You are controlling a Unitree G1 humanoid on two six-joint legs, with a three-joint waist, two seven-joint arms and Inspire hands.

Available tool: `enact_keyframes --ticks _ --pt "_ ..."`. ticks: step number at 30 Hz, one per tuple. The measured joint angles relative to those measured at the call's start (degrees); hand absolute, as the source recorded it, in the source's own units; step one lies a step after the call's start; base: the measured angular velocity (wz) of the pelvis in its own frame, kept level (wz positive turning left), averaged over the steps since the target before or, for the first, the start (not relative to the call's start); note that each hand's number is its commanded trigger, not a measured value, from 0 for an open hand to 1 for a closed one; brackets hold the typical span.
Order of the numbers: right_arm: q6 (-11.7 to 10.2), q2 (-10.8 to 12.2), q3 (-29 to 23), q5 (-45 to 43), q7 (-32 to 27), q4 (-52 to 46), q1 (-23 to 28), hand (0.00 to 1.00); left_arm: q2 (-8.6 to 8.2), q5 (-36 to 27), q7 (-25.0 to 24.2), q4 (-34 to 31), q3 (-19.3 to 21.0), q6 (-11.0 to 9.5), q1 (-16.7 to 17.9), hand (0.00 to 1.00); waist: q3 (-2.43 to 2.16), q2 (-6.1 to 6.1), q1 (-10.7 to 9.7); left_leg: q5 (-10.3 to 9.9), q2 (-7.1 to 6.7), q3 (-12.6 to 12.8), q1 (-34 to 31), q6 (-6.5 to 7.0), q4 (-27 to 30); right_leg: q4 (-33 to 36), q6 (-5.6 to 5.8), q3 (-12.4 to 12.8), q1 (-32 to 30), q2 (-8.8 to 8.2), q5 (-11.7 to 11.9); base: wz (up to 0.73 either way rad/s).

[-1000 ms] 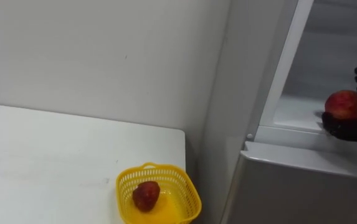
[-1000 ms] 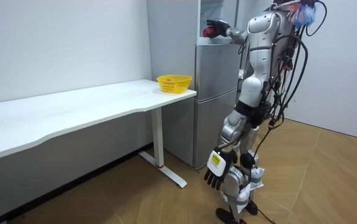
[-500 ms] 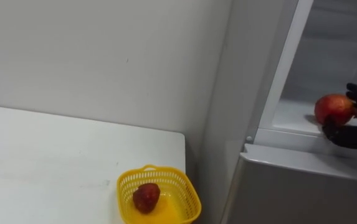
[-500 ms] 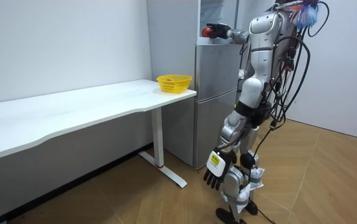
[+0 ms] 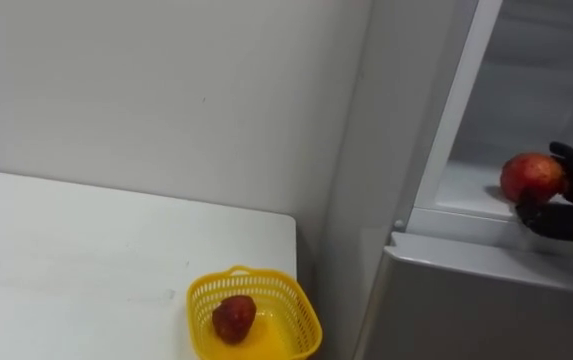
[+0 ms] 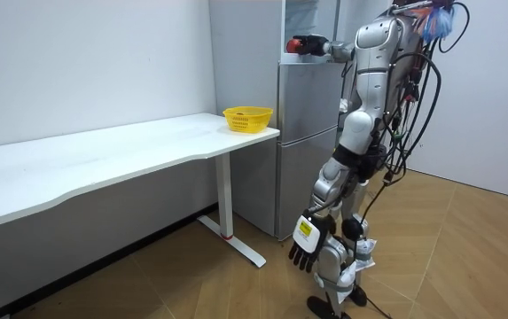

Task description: Retrieve from the upper fridge

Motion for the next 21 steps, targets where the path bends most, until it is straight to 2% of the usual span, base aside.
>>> enact_keyframes --ticks 6,13,21 --pt "0.21 -0.11 0.22 0.06 0.27 0.87 -0.55 0.00 0.16 0.00 0.33 0.00 -0.02 0.03 0.03 0.00 0.08 -0.34 0.07 0.00 0.00 0.00 -0.03 0.00 -0.02 -0.01 -0.01 0.03 -0.08 0.01 0.00 0.00" --pt "2.18 -0.66 1.15 2.55 2.86 4.09 -3.96 0.00 0.15 0.13 -0.15 -0.23 0.00 1.12 0.57 0.00 0.07 -0.34 0.02 0.00 0.05 0.03 -0.05 0.00 0.05 -0.04 -0.06 0.00 -0.10 0.06 0.04 0.00" --pt "2.16 -0.91 1.16 2.66 5.83 4.40 -5.20 0.00 0.12 0.47 -1.24 -0.23 0.01 0.81 0.49 0.00 0.09 0.40 0.03 0.00 0.10 0.18 -0.07 -0.01 -0.01 -0.02 -0.10 0.14 -0.29 0.07 0.05 0.00"
